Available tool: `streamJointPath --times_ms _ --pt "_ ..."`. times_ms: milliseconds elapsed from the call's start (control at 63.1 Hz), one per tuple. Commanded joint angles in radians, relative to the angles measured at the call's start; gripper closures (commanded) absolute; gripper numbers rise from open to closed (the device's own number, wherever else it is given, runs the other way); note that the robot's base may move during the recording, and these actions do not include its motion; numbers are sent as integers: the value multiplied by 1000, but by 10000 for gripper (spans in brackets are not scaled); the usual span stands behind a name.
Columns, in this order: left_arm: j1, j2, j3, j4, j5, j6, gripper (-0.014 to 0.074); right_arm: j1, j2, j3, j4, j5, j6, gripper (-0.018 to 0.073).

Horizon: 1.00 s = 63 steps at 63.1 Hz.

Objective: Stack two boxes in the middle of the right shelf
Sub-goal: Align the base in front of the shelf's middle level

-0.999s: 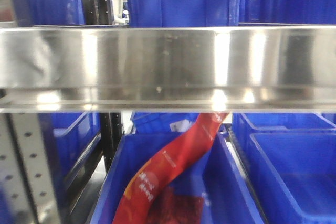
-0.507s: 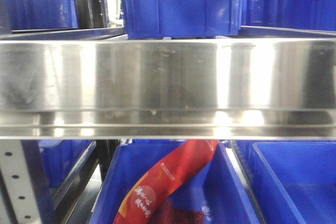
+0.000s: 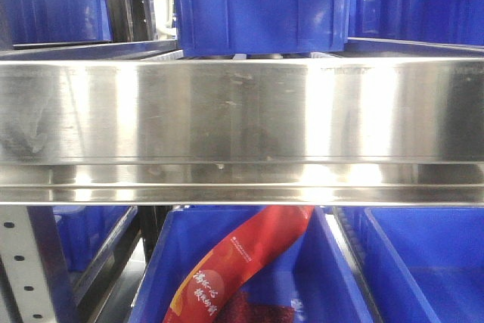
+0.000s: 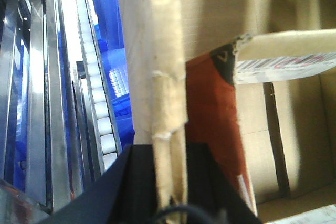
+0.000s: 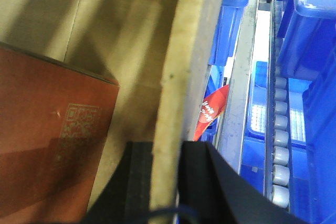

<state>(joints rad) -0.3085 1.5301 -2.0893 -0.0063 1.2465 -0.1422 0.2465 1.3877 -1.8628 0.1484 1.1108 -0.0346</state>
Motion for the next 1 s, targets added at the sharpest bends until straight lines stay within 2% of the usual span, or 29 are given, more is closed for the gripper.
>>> streamJointPath --times_ms 0,650,809,983 --pt "5 -9 -14 20 -39 -1 708 -5 -14 -9 -29 -48 -10 711" --pt "5 -7 -14 20 -42 -1 708 -5 -14 -9 -29 -51 -10 711" --pt "5 -7 -14 20 -83 -1 708 -5 -14 -9 -29 -55 -10 711" --pt "5 3 -14 6 -44 -1 708 -5 -12 -9 -5 -68 -10 711"
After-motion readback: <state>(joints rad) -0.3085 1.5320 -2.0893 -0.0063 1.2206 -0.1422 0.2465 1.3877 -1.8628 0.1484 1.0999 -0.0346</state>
